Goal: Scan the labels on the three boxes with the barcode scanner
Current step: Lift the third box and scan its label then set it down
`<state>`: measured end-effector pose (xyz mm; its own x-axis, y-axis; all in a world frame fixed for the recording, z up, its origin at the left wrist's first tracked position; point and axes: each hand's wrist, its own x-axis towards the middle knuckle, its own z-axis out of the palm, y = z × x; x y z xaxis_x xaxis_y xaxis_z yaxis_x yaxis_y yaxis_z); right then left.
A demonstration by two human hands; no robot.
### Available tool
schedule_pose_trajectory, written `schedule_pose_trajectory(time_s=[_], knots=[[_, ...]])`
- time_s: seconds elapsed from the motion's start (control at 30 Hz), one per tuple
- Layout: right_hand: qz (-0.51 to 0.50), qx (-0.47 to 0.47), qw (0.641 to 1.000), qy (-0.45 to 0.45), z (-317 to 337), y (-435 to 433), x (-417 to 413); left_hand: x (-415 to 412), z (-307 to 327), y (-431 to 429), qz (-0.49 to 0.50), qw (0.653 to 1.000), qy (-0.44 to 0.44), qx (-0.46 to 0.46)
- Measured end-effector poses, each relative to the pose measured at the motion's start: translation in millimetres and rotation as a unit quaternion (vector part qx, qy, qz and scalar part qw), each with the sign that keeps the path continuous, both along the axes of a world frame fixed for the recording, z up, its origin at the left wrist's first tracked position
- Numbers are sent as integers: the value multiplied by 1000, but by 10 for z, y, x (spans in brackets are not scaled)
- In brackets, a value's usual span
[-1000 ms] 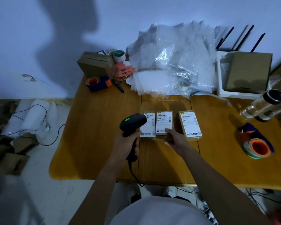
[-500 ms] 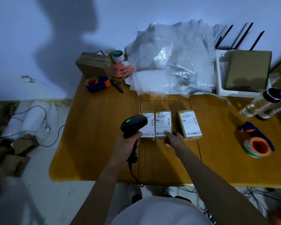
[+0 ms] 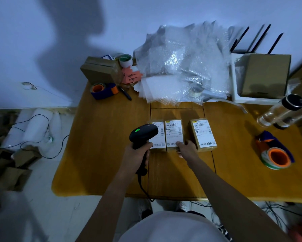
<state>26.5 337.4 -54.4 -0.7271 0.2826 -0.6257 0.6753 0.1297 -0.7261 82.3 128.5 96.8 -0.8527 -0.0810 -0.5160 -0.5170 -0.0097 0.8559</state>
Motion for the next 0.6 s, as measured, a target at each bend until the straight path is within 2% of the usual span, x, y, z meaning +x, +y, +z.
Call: schedule_pose_trajectory(time_s=[0.17, 0.6], knots=[[53, 89, 995, 11, -100, 62, -54, -19, -9, 14, -6, 1000, 2, -7], [90, 141, 985, 46, 329, 194, -77, -120, 49, 166, -64, 997, 33, -5]])
